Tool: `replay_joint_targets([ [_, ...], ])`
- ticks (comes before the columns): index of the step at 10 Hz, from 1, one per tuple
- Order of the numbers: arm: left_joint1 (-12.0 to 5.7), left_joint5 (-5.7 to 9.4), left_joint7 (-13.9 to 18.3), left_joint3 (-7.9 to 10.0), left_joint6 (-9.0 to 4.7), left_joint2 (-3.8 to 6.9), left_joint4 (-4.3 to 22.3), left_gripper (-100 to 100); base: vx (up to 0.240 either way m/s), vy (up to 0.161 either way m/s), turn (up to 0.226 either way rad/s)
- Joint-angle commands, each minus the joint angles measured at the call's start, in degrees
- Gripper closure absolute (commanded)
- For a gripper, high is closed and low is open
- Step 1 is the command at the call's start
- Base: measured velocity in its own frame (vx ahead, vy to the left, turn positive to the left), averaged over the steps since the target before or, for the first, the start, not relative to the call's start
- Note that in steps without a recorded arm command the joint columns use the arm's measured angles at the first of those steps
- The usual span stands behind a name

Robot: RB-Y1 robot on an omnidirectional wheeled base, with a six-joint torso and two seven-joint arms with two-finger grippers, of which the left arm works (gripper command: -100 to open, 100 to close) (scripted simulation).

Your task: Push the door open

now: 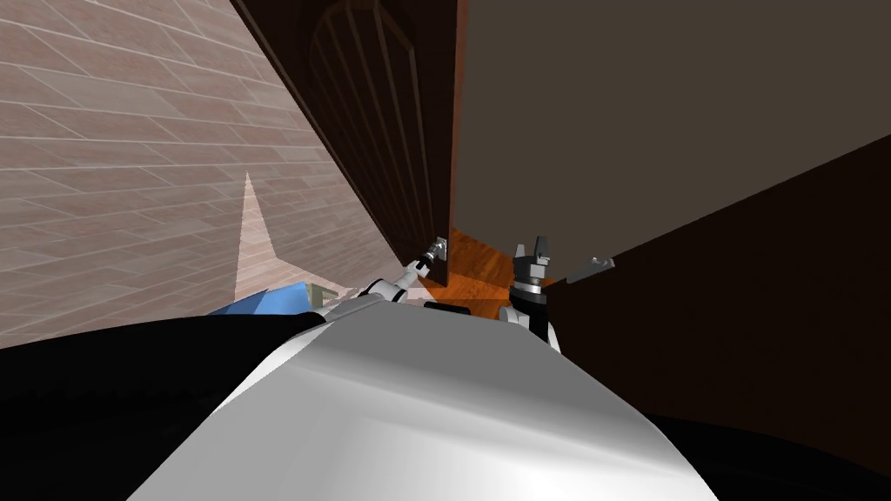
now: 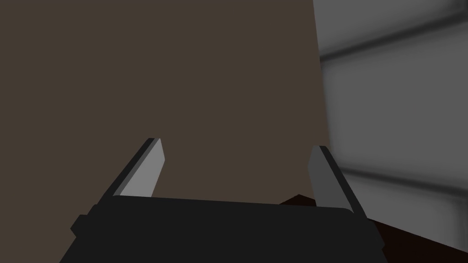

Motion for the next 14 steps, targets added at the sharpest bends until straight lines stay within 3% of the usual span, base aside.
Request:
replay_joint_targets([
  [1,-0.04,0.71,-0.74,1.58,0.77,0.98,-1.2,100,0.174,-0.212,0.096],
  [8,0.4,2.51,-3.33,5.21,1.51,1.48,-1.08,100,0.129,-0.154,0.049],
  [13,0.92,2.84,-3.9,5.9,1.98,1.48,-1.27,100,0.06,-0.067,0.025],
  [14,1.08,3.19,-4.31,6.72,2.08,1.81,-1.27,100,0.118,-0.059,0.046],
])
